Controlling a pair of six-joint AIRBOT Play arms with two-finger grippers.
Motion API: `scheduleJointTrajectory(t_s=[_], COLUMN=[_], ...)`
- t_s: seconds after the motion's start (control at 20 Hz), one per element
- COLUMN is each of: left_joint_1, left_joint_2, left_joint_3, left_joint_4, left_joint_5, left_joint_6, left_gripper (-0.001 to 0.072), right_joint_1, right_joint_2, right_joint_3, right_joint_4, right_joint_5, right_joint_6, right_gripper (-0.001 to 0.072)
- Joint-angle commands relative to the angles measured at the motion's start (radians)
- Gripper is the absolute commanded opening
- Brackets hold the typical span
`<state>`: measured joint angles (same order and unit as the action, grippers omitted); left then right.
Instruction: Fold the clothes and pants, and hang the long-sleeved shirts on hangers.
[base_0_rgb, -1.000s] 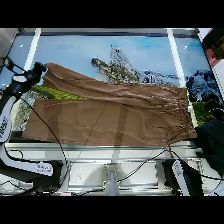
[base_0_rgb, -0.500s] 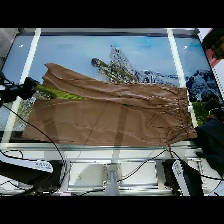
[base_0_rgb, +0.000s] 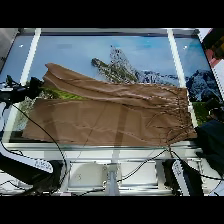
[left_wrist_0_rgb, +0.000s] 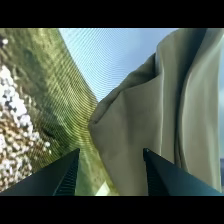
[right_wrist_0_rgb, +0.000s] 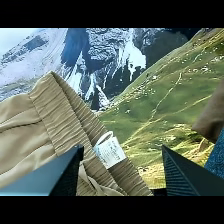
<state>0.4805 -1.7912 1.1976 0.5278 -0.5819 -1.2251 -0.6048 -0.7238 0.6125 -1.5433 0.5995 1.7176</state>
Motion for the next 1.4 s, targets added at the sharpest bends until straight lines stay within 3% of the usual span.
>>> scheduleJointTrajectory(t_s=[0.0, 0.1, 0.15, 0.25, 0.35, 0.4, 0.45, 0.65, 0.85, 1.0, 1.25, 1.3, 1.35], left_joint_1=[-0.032, -0.049, -0.058, -0.072, -0.074, -0.074, -0.074, -0.074, -0.074, -0.074, -0.074, -0.074, -0.074], left_joint_2=[-0.035, -0.042, -0.041, -0.041, -0.037, -0.032, -0.019, 0.059, 0.140, 0.164, 0.162, 0.162, 0.162], left_joint_3=[-0.001, 0.004, 0.007, 0.023, 0.048, 0.056, 0.056, 0.056, 0.056, 0.056, 0.056, 0.056, 0.056], left_joint_4=[-0.026, -0.035, -0.035, -0.035, -0.035, -0.034, -0.031, 0.090, 0.201, 0.206, 0.271, 0.277, 0.277], left_joint_5=[0.071, 0.119, 0.139, 0.156, 0.156, 0.156, 0.156, 0.148, 0.148, 0.121, 0.005, -0.018, -0.034], left_joint_6=[0.014, 0.014, 0.015, 0.054, 0.136, 0.161, 0.171, 0.171, 0.170, 0.167, 0.167, 0.166, 0.159], left_gripper=[0.0435, 0.0310, 0.0185, 0.0017, 0.0015, 0.0015, 0.0015, 0.0014, 0.0014, 0.0014, 0.0013, 0.0014, 0.0014], right_joint_1=[0.000, 0.000, 0.000, 0.000, 0.000, 0.000, 0.000, 0.000, 0.000, 0.000, 0.000, -0.001, -0.009], right_joint_2=[0.000, 0.000, 0.000, 0.000, 0.000, 0.000, -0.007, -0.113, -0.350, -0.573, -0.856, -0.887, -0.912], right_joint_3=[0.000, 0.000, 0.000, 0.000, 0.000, 0.000, 0.000, 0.047, 0.250, 0.449, 0.655, 0.671, 0.686], right_joint_4=[0.001, 0.002, 0.002, 0.002, 0.003, 0.003, 0.000, 0.049, 0.095, 0.106, 0.182, 0.181, 0.192], right_joint_5=[0.002, 0.002, 0.002, 0.002, 0.013, 0.033, 0.065, 0.199, 0.354, 0.536, 0.822, 0.847, 0.878], right_joint_6=[0.000, 0.000, 0.000, 0.000, 0.003, 0.019, 0.016, -0.120, -0.257, -0.335, -0.585, -0.616, -0.648], right_gripper=[0.0527, 0.0527, 0.0527, 0.0527, 0.0488, 0.0366, 0.0307, 0.0400, 0.0457, 0.0459, 0.0456, 0.0442, 0.0360])
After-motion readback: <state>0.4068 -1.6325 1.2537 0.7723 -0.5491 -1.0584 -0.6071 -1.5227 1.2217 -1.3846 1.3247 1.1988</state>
